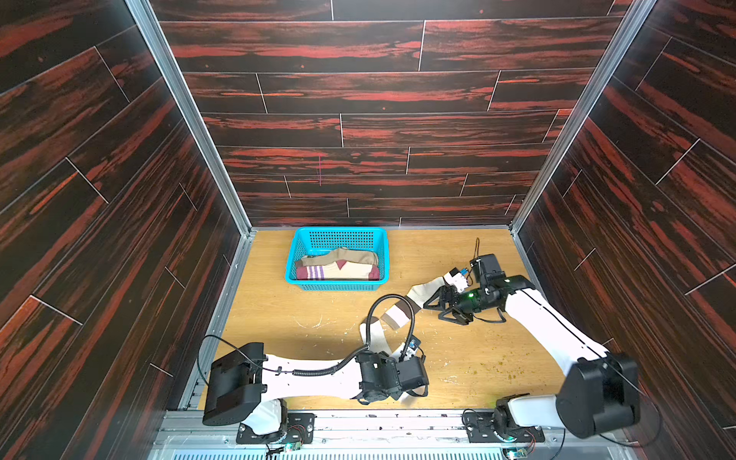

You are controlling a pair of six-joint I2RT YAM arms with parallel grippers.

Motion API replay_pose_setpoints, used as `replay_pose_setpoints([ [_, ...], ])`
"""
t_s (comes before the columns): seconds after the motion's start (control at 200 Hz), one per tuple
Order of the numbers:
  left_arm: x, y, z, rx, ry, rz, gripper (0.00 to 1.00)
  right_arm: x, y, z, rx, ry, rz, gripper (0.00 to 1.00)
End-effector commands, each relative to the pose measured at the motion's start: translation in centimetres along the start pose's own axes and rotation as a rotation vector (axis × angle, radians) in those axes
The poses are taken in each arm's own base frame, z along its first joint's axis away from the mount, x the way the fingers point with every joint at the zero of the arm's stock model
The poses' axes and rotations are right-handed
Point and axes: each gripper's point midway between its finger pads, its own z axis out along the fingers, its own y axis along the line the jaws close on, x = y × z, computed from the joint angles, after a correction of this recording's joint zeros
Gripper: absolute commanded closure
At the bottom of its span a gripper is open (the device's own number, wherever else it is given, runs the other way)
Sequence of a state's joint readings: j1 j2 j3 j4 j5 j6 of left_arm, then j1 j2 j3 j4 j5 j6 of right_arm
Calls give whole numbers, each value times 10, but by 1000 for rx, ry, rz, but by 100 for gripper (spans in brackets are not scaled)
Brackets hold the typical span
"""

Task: Place the socks together as a pair
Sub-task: Place the sock at the center of the board, then pick up the sock at the center of the board.

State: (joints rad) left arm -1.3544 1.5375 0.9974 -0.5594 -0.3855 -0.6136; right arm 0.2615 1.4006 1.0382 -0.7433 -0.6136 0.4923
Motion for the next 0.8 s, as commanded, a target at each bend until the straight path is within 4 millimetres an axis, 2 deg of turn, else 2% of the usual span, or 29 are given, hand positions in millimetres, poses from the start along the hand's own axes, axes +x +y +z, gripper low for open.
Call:
replay_pose_setpoints([
  [0.0,-4,42,-6,-86,-16,-196,37,-1,10,8,-79,31,-49,23],
  [0.05,-8,60,-13,-100,-41,-293,37,3,17,13,-102,65,-87,23],
  [0.135,-15,85,-26,-89,-121,-455,35,10,20,31,-42,138,-169,23],
  [0.19,-12,104,-34,-108,-156,-562,35,18,18,47,24,186,-206,24],
  [0.336,0,139,-56,-136,-229,-779,34,28,7,87,147,244,-260,27],
  [0.506,13,166,-77,-186,-276,-848,34,29,19,122,235,228,-404,28],
  [0.646,19,182,-91,-208,-325,-874,33,13,20,144,328,179,-511,28],
  [0.797,19,192,-105,-229,-364,-874,33,3,35,168,347,154,-620,29],
])
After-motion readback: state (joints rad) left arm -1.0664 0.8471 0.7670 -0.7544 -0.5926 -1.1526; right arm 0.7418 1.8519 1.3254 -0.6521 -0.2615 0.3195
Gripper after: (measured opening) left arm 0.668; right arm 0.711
